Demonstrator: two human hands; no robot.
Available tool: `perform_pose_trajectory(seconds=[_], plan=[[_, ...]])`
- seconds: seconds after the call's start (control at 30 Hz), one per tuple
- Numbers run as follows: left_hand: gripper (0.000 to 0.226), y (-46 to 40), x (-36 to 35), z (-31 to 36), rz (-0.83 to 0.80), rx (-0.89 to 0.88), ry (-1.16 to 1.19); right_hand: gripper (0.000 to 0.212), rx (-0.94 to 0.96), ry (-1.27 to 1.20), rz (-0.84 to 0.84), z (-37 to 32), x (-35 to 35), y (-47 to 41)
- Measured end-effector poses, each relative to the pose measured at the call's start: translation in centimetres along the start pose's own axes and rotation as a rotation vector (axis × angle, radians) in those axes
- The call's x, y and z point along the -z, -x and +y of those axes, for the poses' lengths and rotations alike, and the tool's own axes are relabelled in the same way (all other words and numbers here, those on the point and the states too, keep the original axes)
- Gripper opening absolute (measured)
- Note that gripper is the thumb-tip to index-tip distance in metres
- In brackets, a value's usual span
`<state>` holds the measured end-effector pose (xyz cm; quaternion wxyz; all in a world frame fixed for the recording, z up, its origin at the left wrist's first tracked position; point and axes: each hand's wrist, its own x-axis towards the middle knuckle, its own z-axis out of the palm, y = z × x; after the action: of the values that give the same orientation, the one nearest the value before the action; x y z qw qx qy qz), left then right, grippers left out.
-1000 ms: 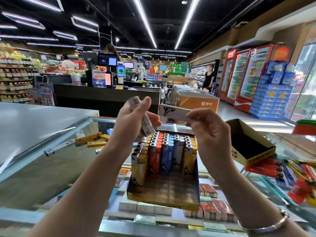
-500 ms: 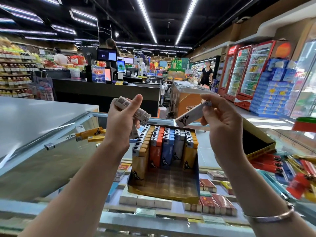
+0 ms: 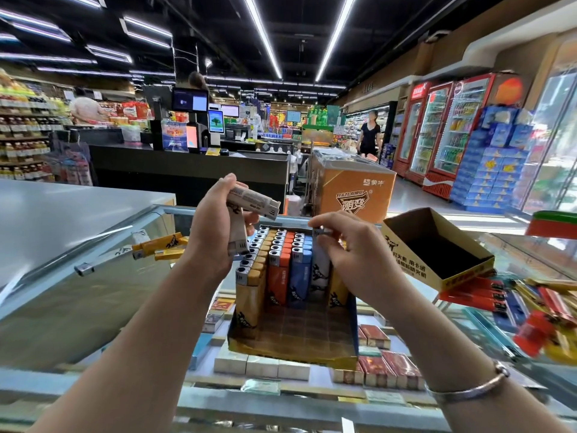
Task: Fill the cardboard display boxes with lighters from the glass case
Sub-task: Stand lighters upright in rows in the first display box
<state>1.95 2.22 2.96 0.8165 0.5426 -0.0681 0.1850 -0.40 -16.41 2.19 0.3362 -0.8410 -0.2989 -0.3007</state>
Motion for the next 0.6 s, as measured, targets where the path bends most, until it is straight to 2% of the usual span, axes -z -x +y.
perform_pose_trajectory(seconds=[0.23, 0.43, 0.6], plan=[[0.015, 0.21, -0.01, 0.2, -0.122, 0.012, -0.045, 0.02, -0.069, 0.107, -0.06, 0.21, -0.05, -0.09], [0.021, 0.41, -0.26, 0.5, -0.219, 0.043, 0.023, 0.017, -0.017, 0.171, -0.073, 0.18, 0.09, -0.29], [0.024, 0.36, -0.27, 0.45, -0.226, 0.059, 0.029, 0.013, 0.049, 0.218, -0.181, 0.29, 0.04, -0.31]])
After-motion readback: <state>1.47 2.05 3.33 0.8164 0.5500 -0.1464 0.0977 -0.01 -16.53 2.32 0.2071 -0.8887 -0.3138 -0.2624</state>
